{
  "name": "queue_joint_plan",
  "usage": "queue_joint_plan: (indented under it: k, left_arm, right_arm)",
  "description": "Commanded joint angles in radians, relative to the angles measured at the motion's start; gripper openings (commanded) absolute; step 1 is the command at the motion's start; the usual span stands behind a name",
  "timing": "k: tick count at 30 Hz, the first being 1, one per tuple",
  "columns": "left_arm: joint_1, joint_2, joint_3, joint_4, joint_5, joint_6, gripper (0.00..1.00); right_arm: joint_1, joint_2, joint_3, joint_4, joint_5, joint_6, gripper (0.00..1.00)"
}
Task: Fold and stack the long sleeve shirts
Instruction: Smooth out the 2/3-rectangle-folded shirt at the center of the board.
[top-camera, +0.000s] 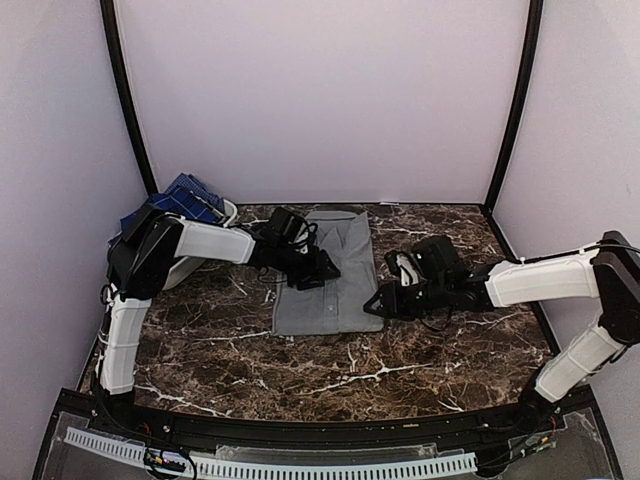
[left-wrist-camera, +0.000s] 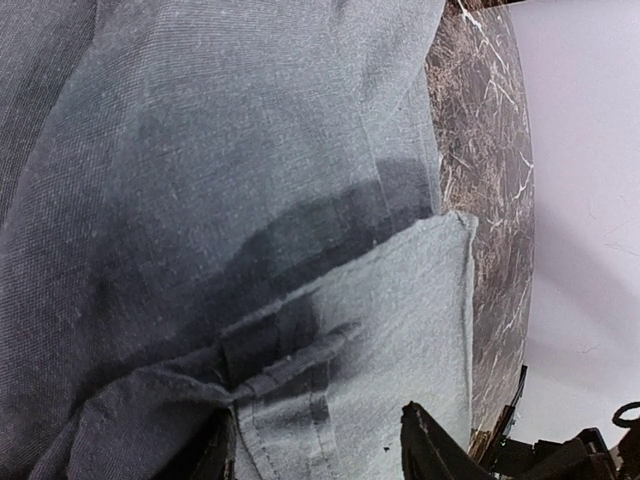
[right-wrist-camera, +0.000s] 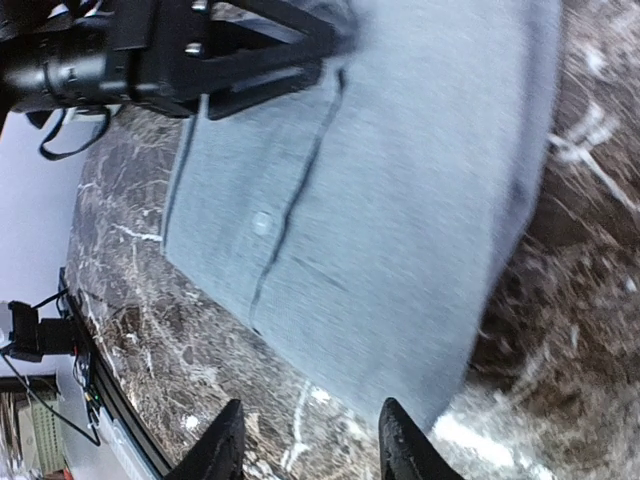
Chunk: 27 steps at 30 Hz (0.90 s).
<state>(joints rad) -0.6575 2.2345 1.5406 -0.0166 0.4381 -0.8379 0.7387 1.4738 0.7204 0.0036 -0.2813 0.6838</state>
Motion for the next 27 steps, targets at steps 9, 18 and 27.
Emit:
queue_joint_plan:
  k: [9,18,27]
  left_arm:
    - [0.005,0.0,0.149,-0.135,0.023,0.122,0.55]
    - [0.051,-0.127,0.087,-0.155,-0.005,0.148,0.57]
    - [0.081,-0.424,-0.271,-0.122,-0.03,0.157,0.58]
  right_arm:
    - [-0.056,0.235,0.035,0.273,-0.162,0.053,0.25]
    - [-0.062,0.224,-0.055,0.267,-0.158,0.072,0.24]
    - [-0.062,0.08,-0.079,0.144,-0.127,0.047,0.26]
